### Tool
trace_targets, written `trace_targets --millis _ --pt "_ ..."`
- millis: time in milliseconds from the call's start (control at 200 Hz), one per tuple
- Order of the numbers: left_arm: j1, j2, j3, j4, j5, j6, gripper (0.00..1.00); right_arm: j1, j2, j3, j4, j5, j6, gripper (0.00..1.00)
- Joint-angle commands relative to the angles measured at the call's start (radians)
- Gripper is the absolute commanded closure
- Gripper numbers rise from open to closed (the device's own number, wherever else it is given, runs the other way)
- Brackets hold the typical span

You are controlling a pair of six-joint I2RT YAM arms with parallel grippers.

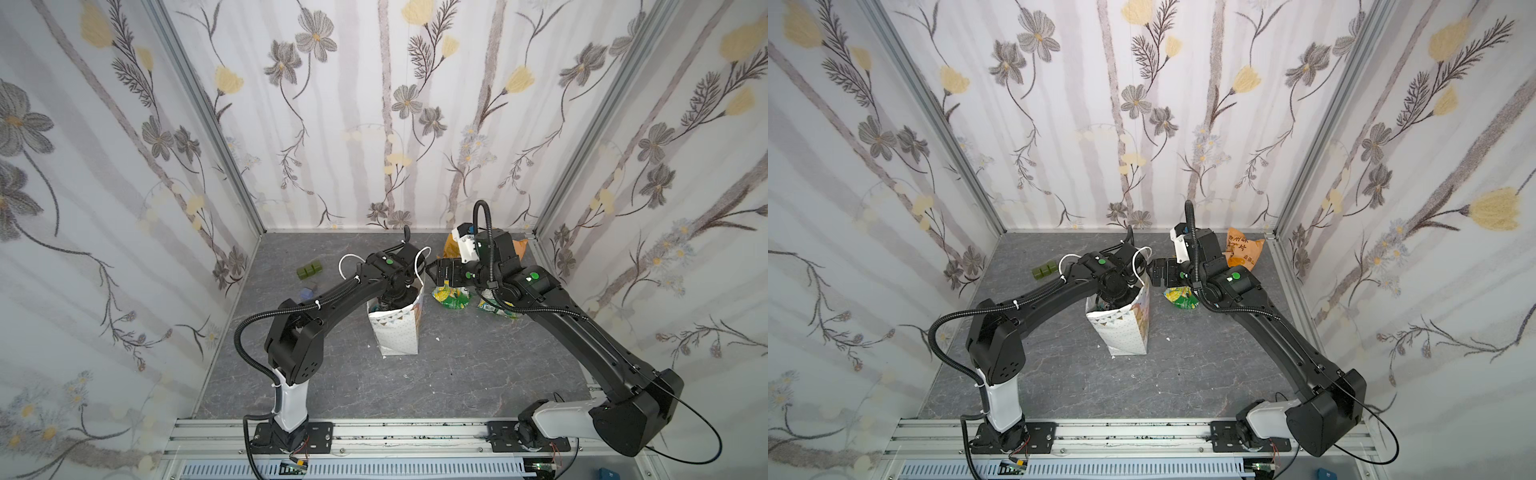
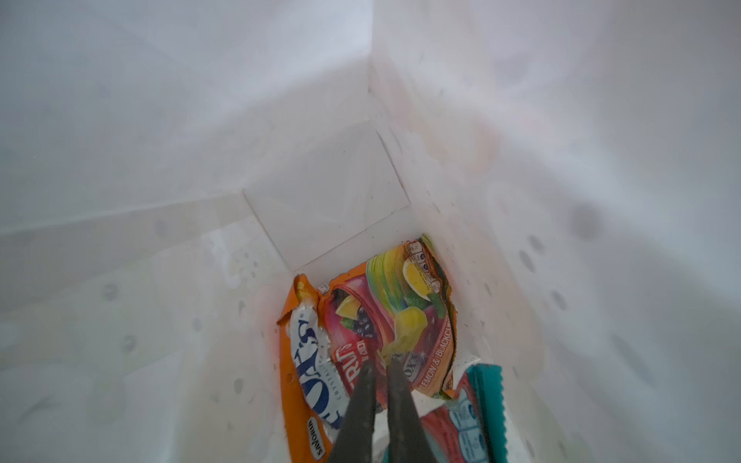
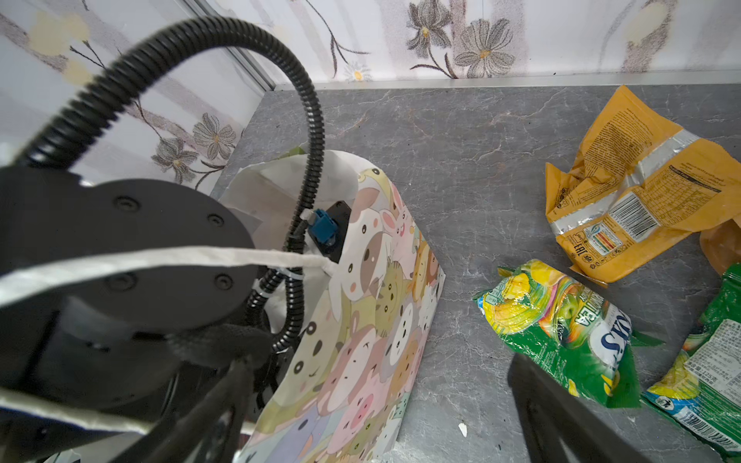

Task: Take the snacks out of the paper bag
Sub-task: Pick up the snack from the paper bag.

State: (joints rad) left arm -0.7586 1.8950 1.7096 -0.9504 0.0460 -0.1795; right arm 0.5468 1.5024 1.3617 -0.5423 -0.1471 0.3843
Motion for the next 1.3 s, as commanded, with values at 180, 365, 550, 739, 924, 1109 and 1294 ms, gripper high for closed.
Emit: trace_targets --millis 180,365,550,739,924,1109,1294 --pt "-0.005 -0.027 0.064 -0.066 -0.041 0.023 1.0 0.0 -0.008 0.006 0.011 0.017 0.003 0.01" --pt "-0.011 -0.041 0.108 -0.095 -0.066 0.031 1.0 0.0 -0.022 0.008 0.013 0.023 0.002 0.01" --pt "-0.014 -0.054 0.149 -0.12 -0.09 0.038 1.0 -0.001 -0.039 0.008 0.016 0.032 0.002 0.01" --pt "-0.014 -0.06 0.192 -0.145 -0.116 0.04 1.0 0.0 -0.056 0.01 0.024 0.034 0.001 0.01" --pt "-0.015 -0.062 0.238 -0.165 -0.137 0.049 1.0 0.0 -0.076 0.01 0.034 0.032 -0.001 0.01" --pt "-0.016 -0.057 0.29 -0.187 -0.168 0.065 1.0 -0.001 -0.102 0.01 0.047 0.032 -0.002 0.01" --pt "-0.015 -0.051 0.34 -0.201 -0.193 0.08 1.0 -0.001 -0.134 0.01 0.063 0.057 -0.009 0.01"
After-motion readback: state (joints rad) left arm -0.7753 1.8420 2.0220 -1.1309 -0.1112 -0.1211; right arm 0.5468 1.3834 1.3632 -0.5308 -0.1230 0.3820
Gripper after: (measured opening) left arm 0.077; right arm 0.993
